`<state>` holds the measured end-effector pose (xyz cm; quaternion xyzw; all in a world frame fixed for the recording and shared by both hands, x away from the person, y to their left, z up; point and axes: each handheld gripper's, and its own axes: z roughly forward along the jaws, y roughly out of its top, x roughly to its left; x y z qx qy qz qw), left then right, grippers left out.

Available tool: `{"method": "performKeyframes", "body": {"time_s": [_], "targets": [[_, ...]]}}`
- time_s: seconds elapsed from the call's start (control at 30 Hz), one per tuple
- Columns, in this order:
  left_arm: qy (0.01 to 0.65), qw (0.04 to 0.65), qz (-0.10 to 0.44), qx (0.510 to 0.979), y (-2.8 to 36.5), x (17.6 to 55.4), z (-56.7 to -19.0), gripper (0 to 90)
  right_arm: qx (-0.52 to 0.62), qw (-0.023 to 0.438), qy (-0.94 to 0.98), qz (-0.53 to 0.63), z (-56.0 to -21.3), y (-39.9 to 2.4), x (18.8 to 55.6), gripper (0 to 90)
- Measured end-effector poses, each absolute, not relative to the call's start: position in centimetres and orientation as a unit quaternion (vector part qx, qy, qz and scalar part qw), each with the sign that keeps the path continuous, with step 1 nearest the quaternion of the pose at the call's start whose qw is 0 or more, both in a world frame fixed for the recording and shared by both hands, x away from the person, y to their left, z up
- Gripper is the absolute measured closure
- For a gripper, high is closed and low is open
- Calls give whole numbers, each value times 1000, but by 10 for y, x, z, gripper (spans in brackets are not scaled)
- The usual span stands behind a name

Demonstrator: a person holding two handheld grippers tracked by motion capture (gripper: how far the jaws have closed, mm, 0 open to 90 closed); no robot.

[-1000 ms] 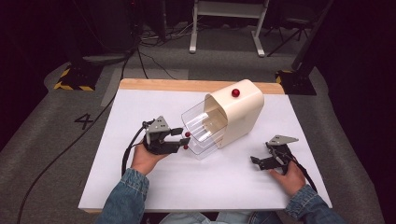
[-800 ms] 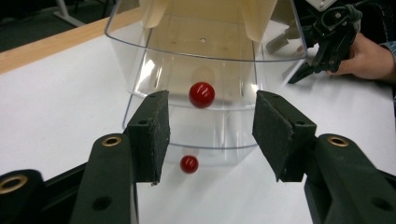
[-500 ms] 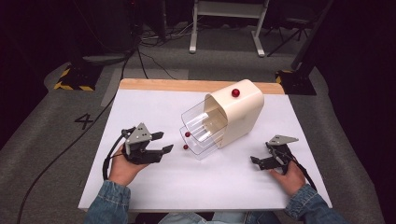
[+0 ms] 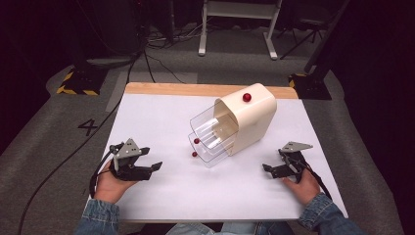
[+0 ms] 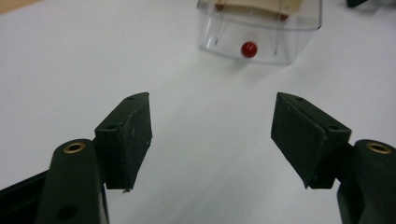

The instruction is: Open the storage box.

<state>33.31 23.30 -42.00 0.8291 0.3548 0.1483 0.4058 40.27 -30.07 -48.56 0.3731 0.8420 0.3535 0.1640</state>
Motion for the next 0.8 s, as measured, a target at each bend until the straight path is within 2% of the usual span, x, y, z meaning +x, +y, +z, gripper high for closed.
{"method": "performKeyframes", "body": {"time_s": [0.5, 0.67, 0.8], "targets": [[388, 322, 122, 855, 246, 337, -457, 284, 373, 164, 842, 354, -486, -301, 403, 33], [380, 298, 113, 868, 243, 335, -469, 262, 373, 164, 842, 354, -486, -301, 403, 33], [377, 304, 116, 867, 243, 333, -472, 253, 373, 164, 842, 354, -486, -301, 403, 33]]}}
